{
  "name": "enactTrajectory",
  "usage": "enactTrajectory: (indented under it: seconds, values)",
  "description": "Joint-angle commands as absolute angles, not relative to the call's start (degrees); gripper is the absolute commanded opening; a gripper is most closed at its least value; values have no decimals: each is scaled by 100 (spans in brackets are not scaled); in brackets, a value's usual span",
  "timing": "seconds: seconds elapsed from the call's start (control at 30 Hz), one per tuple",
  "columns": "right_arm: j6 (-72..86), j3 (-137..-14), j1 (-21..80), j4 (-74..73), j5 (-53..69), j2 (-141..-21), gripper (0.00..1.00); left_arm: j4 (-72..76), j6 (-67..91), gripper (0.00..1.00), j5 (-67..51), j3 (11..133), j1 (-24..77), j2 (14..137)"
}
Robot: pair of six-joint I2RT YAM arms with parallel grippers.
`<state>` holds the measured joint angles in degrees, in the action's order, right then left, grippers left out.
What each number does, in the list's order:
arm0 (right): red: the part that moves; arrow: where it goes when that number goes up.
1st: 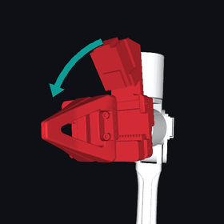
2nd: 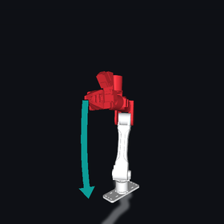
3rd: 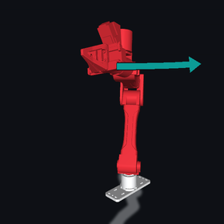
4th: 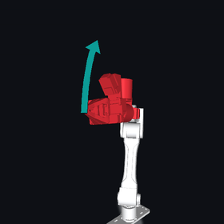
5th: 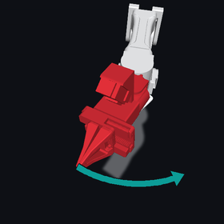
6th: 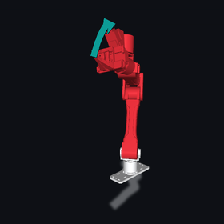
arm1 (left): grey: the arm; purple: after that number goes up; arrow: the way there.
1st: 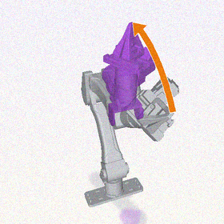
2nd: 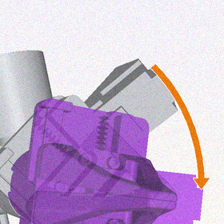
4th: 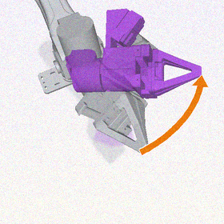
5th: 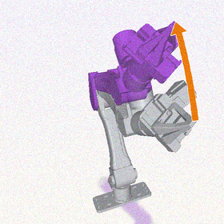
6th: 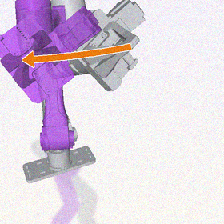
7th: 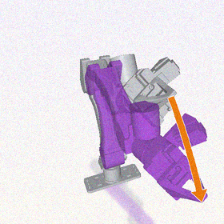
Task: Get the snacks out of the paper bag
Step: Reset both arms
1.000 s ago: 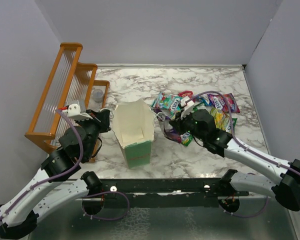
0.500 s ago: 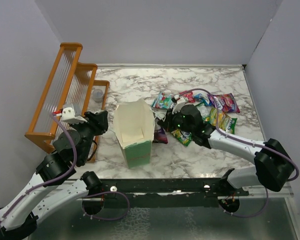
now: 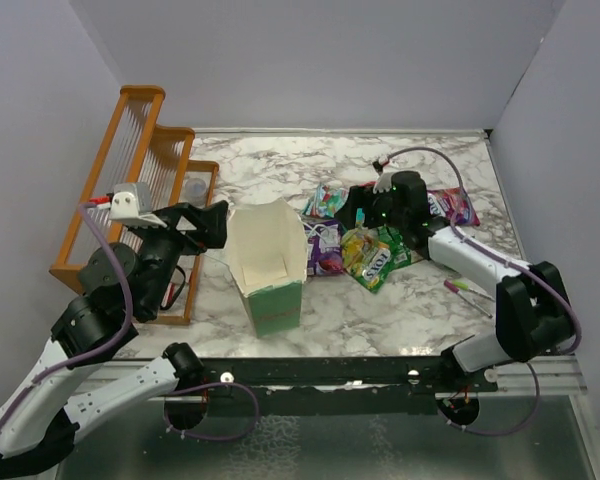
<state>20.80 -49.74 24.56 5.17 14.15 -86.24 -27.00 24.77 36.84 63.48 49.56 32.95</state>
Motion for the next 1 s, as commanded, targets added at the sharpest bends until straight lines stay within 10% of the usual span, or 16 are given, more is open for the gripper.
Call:
enactTrajectory:
  seconds: [0.0, 0.47, 0.97]
  values:
    - [1615, -5528, 2461, -715, 810, -7591, 100, -2926, 2049, 99, 3338, 6707, 4955, 3612]
    - [2350, -5785, 2461, -1087, -1178, -3661, 99, -2009, 1110, 94, 3157, 7205, 4954, 3840]
    - [1736, -6541, 2461, -1143, -568, -3067, 99, -2166, 1187, 91, 3521, 6938, 4952, 3079]
